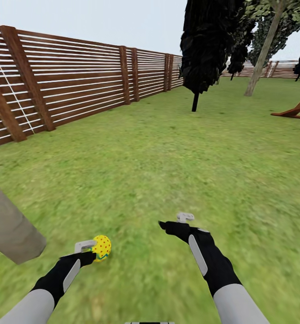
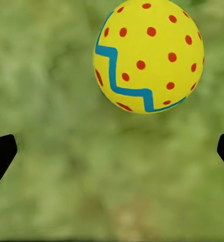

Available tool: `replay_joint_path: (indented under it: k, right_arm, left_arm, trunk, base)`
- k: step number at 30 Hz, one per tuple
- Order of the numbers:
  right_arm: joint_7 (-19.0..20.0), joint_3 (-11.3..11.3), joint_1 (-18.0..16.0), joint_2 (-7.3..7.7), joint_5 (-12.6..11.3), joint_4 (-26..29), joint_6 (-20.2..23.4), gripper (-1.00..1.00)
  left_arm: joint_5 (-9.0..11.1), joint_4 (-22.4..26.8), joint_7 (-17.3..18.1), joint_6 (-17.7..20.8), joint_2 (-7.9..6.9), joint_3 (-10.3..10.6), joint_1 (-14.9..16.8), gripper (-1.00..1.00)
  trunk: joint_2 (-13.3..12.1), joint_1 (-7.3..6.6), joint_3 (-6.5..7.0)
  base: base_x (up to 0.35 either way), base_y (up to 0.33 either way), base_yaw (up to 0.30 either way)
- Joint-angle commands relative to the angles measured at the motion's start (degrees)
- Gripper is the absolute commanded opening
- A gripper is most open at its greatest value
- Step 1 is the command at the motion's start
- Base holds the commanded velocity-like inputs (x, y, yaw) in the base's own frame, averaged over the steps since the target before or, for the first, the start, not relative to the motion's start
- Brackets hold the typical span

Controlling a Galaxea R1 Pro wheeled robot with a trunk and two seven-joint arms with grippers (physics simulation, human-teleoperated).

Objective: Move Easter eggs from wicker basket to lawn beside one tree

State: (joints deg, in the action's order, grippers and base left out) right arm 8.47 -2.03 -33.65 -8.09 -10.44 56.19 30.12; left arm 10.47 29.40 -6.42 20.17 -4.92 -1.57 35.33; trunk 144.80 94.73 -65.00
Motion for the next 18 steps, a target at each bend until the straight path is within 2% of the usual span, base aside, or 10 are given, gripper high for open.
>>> replay_joint_path:
  k: [1,11,18]
  right_arm:
    - [0.01,0.02,-0.02,0.00,-0.22,0.07,0.29,1.00]
    - [0.07,0.00,-0.02,0.00,-0.19,0.08,0.29,1.00]
    - [0.24,0.03,-0.02,0.08,-0.46,0.07,0.36,1.00]
  left_arm:
    - [0.61,0.10,-0.37,0.31,0.00,0.03,0.00,1.00]
    - [0.53,0.05,-1.16,0.31,0.00,0.20,0.00,1.00]
    - [0.52,0.04,-1.50,0.31,0.00,0.23,0.00,1.00]
  trunk:
    - [0.00,-0.04,0.23]
    - [-0.13,-0.29,2.86]
    - [-0.23,-0.48,4.47]
  base:
    - [-0.025,0.000,0.215]
    - [-0.007,0.000,0.248]
    - [-0.115,0.000,0.068]
